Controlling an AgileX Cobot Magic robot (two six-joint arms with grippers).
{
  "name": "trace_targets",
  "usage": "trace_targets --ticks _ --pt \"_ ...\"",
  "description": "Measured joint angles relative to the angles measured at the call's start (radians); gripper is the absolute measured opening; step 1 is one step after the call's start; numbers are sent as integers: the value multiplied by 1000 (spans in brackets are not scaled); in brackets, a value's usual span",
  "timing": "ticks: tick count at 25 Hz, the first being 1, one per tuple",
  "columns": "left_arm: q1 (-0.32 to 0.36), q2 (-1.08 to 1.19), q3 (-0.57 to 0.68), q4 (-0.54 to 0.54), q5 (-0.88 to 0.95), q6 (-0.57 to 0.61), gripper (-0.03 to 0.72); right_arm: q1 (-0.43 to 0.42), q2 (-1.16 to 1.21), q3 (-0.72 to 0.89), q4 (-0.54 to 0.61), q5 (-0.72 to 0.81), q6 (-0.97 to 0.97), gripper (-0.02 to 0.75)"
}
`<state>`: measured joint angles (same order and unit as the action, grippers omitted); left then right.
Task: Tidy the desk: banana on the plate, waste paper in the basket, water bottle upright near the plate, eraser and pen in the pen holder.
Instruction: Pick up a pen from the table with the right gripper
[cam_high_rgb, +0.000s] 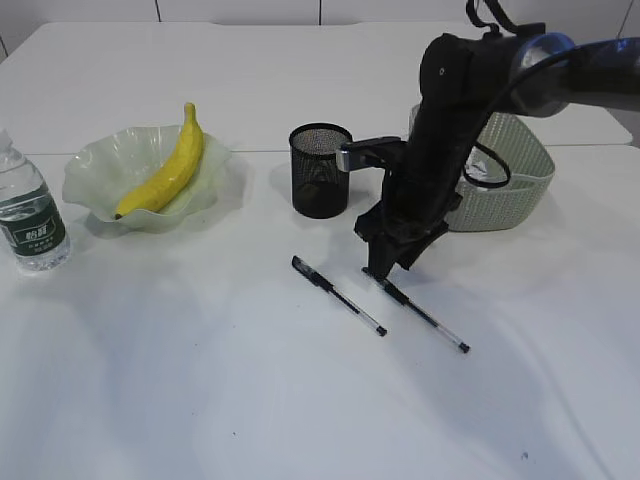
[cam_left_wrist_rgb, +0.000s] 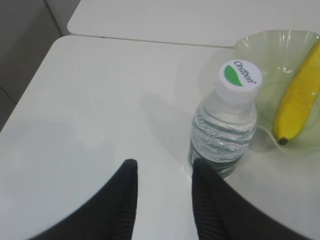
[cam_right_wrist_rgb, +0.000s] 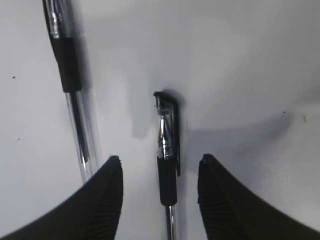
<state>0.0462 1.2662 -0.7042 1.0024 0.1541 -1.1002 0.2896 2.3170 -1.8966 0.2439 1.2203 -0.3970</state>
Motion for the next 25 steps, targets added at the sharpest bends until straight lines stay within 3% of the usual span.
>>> trace_targets --ticks 25 --pt "0 0 0 1 0 0 244 0 54 0 12 -2 -22 371"
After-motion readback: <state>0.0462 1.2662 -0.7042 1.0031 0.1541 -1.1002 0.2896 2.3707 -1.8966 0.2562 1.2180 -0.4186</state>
